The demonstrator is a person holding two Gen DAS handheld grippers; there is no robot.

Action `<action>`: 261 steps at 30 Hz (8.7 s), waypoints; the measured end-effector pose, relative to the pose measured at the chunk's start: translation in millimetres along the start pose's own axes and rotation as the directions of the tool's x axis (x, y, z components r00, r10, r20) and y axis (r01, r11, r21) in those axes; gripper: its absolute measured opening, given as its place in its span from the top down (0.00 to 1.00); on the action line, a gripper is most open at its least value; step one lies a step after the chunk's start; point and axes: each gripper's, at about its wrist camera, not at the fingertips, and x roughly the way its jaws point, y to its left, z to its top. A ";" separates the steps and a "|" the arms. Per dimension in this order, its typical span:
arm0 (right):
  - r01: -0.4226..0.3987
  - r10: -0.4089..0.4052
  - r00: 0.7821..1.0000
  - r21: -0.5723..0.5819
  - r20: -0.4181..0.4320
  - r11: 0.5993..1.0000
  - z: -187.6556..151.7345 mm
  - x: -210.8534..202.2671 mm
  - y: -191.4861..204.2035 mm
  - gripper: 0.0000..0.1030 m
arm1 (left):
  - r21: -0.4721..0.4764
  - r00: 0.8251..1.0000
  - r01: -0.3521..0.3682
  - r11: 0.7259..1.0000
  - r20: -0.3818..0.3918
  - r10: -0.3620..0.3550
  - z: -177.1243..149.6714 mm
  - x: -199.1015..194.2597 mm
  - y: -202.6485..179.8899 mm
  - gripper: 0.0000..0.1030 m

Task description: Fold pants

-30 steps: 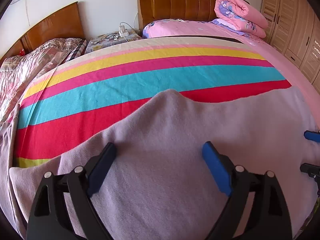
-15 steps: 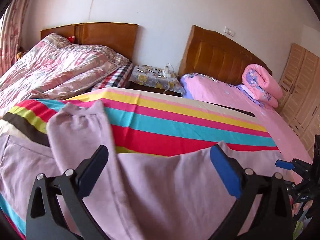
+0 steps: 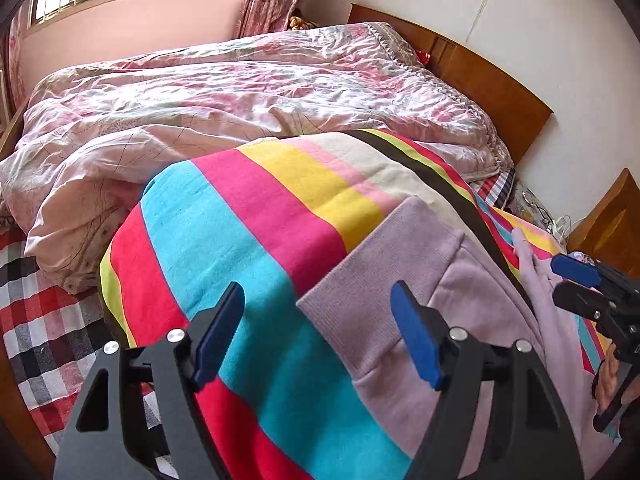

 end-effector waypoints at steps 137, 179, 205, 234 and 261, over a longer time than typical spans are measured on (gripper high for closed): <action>0.276 -0.282 0.959 -0.173 -0.011 0.946 -237.2 -119.5 113.6 0.96 | -0.056 0.909 0.415 0.908 -0.029 -0.416 -52.7 -16.2 0.6 0.95; 0.340 -0.315 0.939 0.226 -0.141 0.913 -351.3 -213.8 57.8 0.37 | 0.566 0.997 0.071 0.821 -0.017 -0.074 -135.4 -14.4 -180.5 0.01; 0.657 -0.645 0.731 0.488 -0.223 0.575 -506.8 -365.4 -21.1 0.11 | 0.732 0.921 0.388 0.560 -0.300 -0.247 -241.0 -22.8 -412.6 0.01; 0.575 -0.580 0.784 0.609 -0.219 0.547 -403.4 -294.8 -157.2 0.10 | 0.714 0.917 0.394 0.579 -0.263 -0.300 -230.0 -20.0 -443.9 0.01; 0.455 -0.449 0.886 0.403 -0.114 0.794 -261.1 -145.7 -60.1 0.10 | 0.408 0.999 0.041 0.912 -0.025 -0.033 -102.8 -10.1 -137.6 0.01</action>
